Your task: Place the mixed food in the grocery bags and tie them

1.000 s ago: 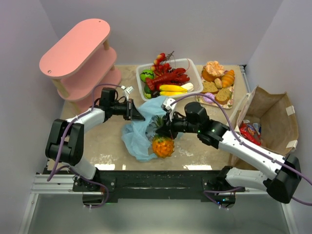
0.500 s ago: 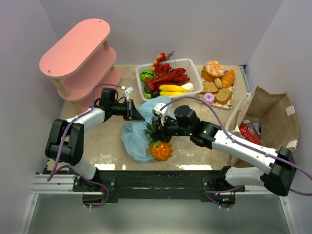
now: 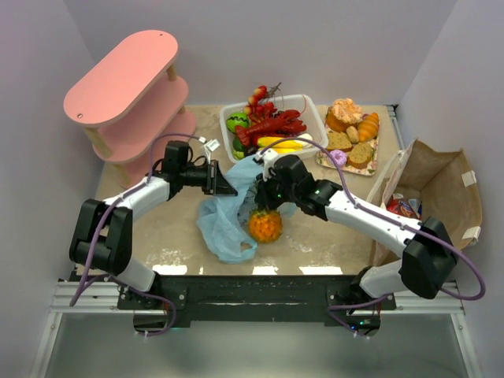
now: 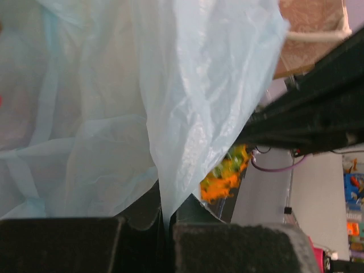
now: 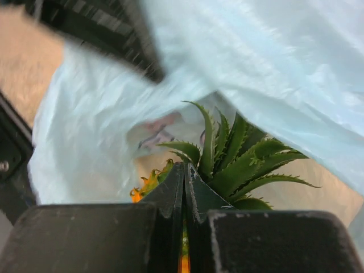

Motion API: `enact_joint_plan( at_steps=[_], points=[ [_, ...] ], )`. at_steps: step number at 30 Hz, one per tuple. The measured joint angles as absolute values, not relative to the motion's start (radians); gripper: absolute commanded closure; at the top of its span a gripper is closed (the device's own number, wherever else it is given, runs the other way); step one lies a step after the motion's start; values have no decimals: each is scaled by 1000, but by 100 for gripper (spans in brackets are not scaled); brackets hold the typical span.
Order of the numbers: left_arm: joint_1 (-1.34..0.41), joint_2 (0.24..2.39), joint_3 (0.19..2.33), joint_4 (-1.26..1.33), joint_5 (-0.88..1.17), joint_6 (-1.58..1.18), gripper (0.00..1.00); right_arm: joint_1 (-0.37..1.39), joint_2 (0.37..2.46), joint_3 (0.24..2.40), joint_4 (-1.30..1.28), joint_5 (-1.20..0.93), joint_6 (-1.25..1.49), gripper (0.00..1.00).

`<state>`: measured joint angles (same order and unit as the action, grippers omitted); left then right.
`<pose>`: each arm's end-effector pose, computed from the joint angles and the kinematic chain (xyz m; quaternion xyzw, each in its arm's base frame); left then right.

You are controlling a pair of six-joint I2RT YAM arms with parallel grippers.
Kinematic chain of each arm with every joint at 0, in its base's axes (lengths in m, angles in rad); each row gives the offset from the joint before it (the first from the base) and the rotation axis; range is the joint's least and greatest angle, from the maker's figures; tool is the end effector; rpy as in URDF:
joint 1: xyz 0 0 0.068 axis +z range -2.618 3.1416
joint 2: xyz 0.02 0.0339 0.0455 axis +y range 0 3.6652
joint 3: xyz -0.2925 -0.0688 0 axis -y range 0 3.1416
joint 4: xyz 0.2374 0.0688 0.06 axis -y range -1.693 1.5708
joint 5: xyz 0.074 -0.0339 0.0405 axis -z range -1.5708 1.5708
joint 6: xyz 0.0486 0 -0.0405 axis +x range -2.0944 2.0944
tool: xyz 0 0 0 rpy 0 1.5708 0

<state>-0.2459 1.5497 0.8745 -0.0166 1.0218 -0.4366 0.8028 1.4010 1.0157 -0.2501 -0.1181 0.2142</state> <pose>0.2936 -0.1164 0.2410 0.1319 0.8056 -0.5412 0.2017 0.2123 0.2281 0.2956 -0.2839 0.8450 0.2651 0.3675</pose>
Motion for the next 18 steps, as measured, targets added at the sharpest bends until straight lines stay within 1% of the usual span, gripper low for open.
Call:
enact_joint_plan(
  at_steps=[4,9,13,18],
  points=[
    [-340,1526,871,21,1014,-462,100,752,1399,1039,-231,-91,253,100],
    [-454,1526,864,86,1002,-514,100,748,1351,1051,-212,-34,297,100],
    [-487,1520,804,230,991,-627,100,743,1274,1050,-179,39,347,100],
    [-540,1518,724,463,989,-804,100,735,1217,1005,-41,109,437,100]
  ],
)
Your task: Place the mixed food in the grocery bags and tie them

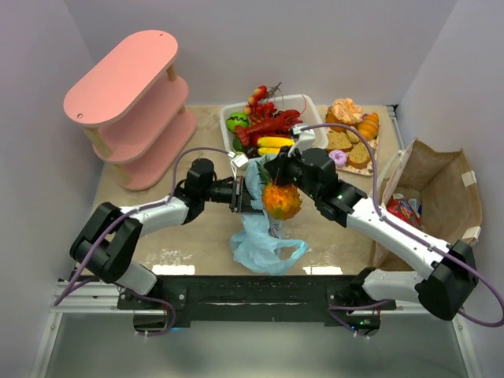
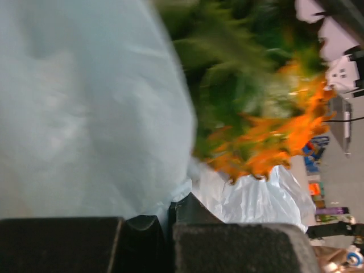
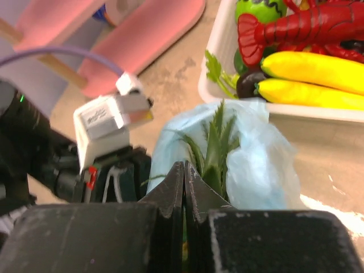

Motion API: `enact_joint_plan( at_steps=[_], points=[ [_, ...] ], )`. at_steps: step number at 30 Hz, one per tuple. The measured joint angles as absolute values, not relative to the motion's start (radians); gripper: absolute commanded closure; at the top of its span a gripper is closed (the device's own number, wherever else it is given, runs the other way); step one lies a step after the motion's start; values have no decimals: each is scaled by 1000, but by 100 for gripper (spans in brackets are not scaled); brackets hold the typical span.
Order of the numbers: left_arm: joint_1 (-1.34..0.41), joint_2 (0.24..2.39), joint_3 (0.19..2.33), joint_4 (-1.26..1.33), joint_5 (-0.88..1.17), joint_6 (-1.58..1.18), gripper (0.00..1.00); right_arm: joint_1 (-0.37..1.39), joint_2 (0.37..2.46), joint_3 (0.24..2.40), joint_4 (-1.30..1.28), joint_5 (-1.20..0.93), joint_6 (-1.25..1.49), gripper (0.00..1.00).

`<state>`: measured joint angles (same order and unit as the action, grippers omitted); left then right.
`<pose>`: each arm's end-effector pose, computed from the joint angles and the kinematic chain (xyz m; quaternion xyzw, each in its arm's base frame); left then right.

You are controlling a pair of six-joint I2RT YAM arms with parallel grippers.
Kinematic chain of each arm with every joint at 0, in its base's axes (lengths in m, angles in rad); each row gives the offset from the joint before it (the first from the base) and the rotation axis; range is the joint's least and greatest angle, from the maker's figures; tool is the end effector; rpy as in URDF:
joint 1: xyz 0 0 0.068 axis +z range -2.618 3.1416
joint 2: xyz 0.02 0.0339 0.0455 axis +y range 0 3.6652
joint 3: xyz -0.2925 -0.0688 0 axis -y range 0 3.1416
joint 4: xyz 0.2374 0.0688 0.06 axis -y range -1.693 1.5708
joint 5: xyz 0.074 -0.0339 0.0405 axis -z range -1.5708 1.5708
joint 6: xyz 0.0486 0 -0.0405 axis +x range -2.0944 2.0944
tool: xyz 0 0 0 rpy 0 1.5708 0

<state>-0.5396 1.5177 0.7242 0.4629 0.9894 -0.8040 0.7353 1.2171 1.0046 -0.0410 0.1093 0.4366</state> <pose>0.2442 -0.1936 0.2458 0.1791 0.7464 -0.6207 0.1598 0.2125 0.1851 0.3658 -0.0844 0.7858 0.3020 0.5331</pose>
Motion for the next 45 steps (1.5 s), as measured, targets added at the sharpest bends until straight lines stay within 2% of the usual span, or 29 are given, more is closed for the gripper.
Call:
enact_joint_plan(
  at_steps=[5,7,8,10,11,12,14,19,21,22,24,25,26,28,31,35,38,41,42,43,45],
  points=[
    [-553,1522,669,638,999,-920,99,735,1266,938,62,210,492,100],
    [-550,1530,665,664,1000,-934,86,734,1294,917,88,264,504,100],
    [-547,1533,666,666,1000,-933,69,734,1304,910,95,282,507,100],
    [-540,1535,670,645,997,-907,54,733,1323,906,103,322,513,100],
    [-536,1535,684,598,992,-881,43,733,1328,906,110,334,514,100],
    [-532,1535,709,537,981,-848,39,733,1330,906,118,347,516,100],
    [-530,1535,767,418,943,-762,34,733,1330,906,137,360,518,100],
    [-530,1501,919,101,773,-552,33,733,1330,907,159,363,516,100],
    [-530,1465,949,-7,683,-481,28,733,1330,915,142,344,500,100],
    [-531,1449,963,-57,632,-443,27,733,1328,922,126,326,488,94],
    [-533,1421,991,-153,527,-377,18,733,1311,931,96,295,454,60],
    [-534,1402,997,-189,469,-349,16,733,1291,931,72,284,438,37],
    [-539,1382,998,-216,419,-331,11,733,1271,931,44,269,425,29],
    [-553,1318,996,-281,280,-294,10,733,1211,931,-16,241,387,15],
    [-625,1182,970,-331,47,-278,8,733,1133,937,-107,189,340,8],
    [-731,1080,928,-391,-137,-311,4,733,1075,937,-204,91,265,2],
    [-758,1063,860,-418,-162,-382,6,733,1044,937,-263,11,231,4],
    [-763,1039,733,-402,-121,-454,11,733,1024,918,-285,-74,223,10],
    [-764,1021,684,-399,-102,-476,14,733,1018,902,-286,-104,223,16],
    [-767,1000,632,-397,-84,-499,24,733,1015,885,-288,-141,223,19],
    [-769,961,551,-398,-68,-540,33,736,1015,844,-286,-216,222,20]
  ],
)
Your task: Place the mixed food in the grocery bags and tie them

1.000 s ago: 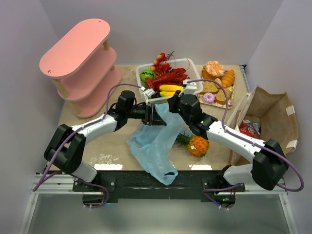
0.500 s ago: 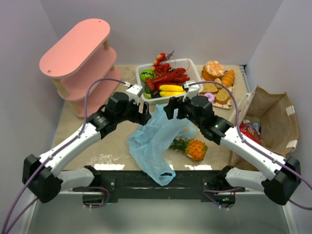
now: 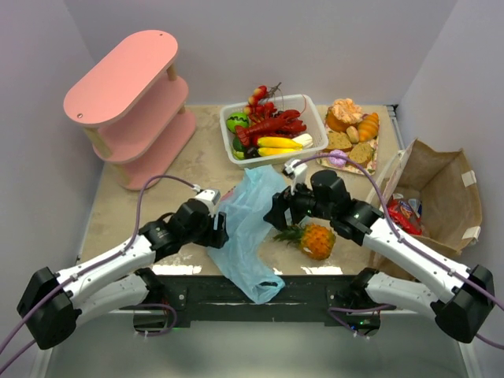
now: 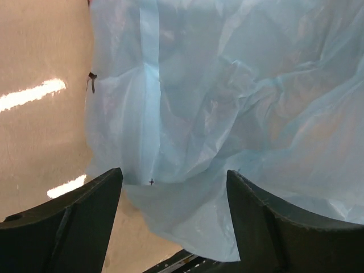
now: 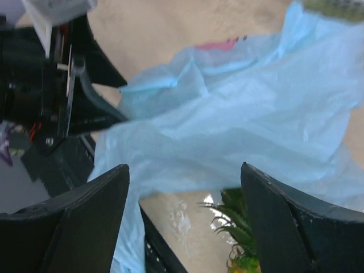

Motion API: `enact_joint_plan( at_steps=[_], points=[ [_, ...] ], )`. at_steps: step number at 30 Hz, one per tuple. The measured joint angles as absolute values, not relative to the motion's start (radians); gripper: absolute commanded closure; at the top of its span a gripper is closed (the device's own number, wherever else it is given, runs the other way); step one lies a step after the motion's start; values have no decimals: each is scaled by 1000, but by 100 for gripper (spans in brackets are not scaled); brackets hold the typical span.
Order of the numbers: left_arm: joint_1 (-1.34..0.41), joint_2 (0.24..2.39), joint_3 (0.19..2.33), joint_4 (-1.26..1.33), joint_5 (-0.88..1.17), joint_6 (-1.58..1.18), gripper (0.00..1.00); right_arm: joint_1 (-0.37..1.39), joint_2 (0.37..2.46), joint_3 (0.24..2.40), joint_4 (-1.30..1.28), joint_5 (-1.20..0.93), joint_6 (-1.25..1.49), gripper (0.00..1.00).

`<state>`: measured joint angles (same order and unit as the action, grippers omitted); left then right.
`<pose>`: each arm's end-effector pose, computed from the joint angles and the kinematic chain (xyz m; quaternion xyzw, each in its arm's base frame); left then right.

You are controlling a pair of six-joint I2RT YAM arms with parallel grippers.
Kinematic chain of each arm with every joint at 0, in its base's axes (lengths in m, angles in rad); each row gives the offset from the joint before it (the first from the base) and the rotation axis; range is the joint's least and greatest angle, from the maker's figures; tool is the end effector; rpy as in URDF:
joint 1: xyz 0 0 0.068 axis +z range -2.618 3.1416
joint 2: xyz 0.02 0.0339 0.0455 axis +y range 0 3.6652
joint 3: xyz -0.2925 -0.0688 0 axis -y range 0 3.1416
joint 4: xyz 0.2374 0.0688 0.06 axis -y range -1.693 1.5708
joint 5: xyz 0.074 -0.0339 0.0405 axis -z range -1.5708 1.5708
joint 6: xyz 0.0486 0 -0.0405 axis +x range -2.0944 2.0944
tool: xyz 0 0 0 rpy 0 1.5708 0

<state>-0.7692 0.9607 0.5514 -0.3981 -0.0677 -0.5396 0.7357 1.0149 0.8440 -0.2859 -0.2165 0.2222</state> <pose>0.1307 -0.1220 0.2253 0.0937 0.9228 -0.2017 0.3145 0.1552 0.1546 0.3271 -0.2695 0.8017 0.3236 0.4241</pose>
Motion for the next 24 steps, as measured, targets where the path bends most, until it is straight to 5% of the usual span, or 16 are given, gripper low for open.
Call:
enact_joint_plan(
  at_steps=[8,15,20,24],
  points=[
    [-765,982,427,-246,-77,-584,43,957,1128,765,-269,-359,219,29],
    [-619,1185,447,-17,-60,-542,48,1017,1285,749,-183,-366,282,14],
    [-570,1262,568,40,-57,-452,45,1042,1317,744,-158,-355,326,9],
    [-570,1268,670,52,-52,-395,25,1045,1302,732,-135,-353,339,10]
  ],
)
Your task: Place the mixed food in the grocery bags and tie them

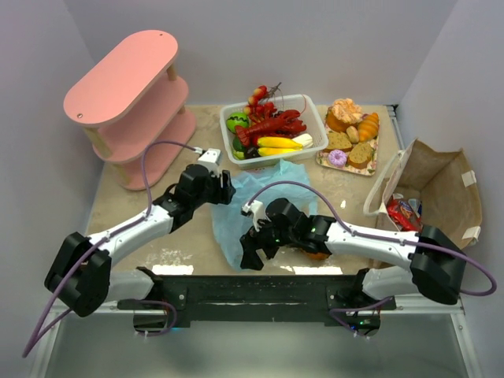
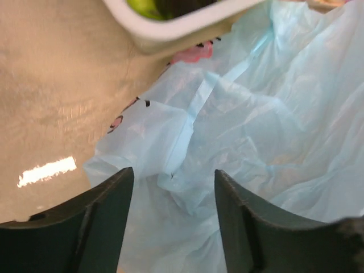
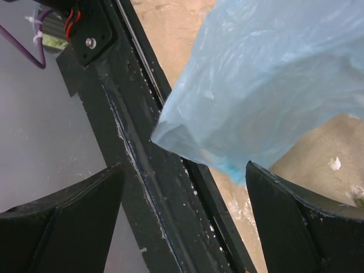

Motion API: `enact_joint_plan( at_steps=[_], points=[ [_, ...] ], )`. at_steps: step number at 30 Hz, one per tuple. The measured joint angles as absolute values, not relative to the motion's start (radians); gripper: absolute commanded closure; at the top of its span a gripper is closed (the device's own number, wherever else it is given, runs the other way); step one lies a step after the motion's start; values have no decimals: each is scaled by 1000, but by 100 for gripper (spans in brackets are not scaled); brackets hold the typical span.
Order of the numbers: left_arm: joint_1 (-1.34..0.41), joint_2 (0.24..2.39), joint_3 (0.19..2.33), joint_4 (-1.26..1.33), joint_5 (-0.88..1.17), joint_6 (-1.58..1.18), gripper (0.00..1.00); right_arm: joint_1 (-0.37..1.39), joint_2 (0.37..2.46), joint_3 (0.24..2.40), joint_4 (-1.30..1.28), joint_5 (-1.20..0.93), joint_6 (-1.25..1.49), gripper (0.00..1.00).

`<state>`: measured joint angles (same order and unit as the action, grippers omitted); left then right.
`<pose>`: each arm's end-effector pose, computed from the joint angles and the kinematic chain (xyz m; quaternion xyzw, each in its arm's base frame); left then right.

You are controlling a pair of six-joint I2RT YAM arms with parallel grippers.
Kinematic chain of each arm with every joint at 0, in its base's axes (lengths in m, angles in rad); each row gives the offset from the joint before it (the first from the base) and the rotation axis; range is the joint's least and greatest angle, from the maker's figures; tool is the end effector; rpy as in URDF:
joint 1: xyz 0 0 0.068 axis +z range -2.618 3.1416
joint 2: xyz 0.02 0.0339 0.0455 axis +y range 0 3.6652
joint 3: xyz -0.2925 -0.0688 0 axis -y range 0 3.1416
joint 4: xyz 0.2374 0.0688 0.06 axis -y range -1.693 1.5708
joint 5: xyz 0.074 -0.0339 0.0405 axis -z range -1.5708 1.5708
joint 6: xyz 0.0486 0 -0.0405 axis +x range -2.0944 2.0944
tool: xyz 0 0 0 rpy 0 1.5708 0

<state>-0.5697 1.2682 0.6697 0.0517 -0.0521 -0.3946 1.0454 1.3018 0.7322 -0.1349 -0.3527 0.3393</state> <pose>0.2266 -0.1421 0.2448 0.0635 0.8693 -0.2070 0.4444 0.1187 0.2383 0.2405 -0.3781 0.8130 0.3863 0.2164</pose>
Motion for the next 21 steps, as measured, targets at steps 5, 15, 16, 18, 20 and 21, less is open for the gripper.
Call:
enact_joint_plan(
  at_steps=[5,15,16,18,20,21],
  points=[
    [-570,1204,699,7,-66,-353,9,1047,1356,718,-51,-350,358,13],
    [-570,913,709,-222,-162,-289,10,1049,1473,704,12,-284,382,44],
    [-570,897,709,-233,-156,-275,11,1049,1479,704,27,-289,385,50],
    [-573,865,709,-253,-127,-241,13,1050,1491,702,61,-310,404,78],
    [-586,834,709,-261,-83,-196,14,1050,1495,705,76,-334,425,91],
    [-596,817,709,-261,-53,-173,14,1051,1494,711,72,-336,427,94]
  ],
)
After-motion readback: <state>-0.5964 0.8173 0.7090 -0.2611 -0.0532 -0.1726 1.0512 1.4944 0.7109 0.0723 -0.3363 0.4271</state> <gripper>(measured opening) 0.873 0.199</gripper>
